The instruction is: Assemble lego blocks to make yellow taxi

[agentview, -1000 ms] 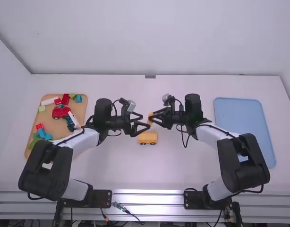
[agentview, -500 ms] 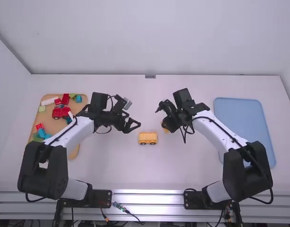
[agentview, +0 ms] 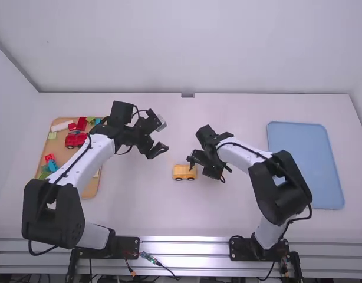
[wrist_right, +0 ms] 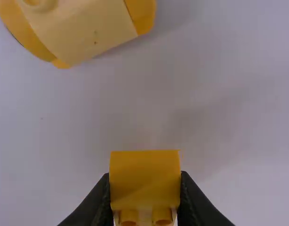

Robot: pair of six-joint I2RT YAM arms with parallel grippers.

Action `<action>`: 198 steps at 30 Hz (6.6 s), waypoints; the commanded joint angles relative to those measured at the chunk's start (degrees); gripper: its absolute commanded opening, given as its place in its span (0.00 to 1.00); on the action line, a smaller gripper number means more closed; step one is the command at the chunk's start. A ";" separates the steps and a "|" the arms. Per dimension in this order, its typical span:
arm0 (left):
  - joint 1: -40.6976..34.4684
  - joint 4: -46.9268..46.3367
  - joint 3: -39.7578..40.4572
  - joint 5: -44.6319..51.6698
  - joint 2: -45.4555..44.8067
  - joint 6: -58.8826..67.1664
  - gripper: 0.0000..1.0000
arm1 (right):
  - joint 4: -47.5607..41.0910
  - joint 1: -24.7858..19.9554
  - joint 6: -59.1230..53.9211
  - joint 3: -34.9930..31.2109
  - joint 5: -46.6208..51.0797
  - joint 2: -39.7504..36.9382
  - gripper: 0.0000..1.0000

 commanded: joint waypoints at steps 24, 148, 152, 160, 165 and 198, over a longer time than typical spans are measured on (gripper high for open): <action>0.76 21.77 -19.54 19.45 0.24 14.05 0.99 | 7.17 -8.09 -5.57 -1.55 -16.39 -11.10 0.99; -6.95 56.37 -20.92 26.64 33.05 10.75 0.99 | 40.89 -19.23 -21.31 -20.41 -64.50 -2.73 0.13; -7.91 56.37 -19.41 26.88 34.93 10.78 0.94 | 41.27 -18.43 -21.33 -20.41 -64.50 -2.62 0.12; -8.02 56.61 -19.67 26.97 35.80 10.82 0.56 | 41.86 -17.84 -21.66 -20.41 -64.67 -2.62 0.10; -7.61 57.61 -20.74 27.30 35.78 10.78 0.49 | 42.84 -17.77 -20.26 -20.39 -64.70 -2.62 0.09; -8.26 55.30 -21.75 23.47 35.26 9.31 0.22 | 40.61 -10.73 -18.69 -15.08 -58.86 3.91 0.00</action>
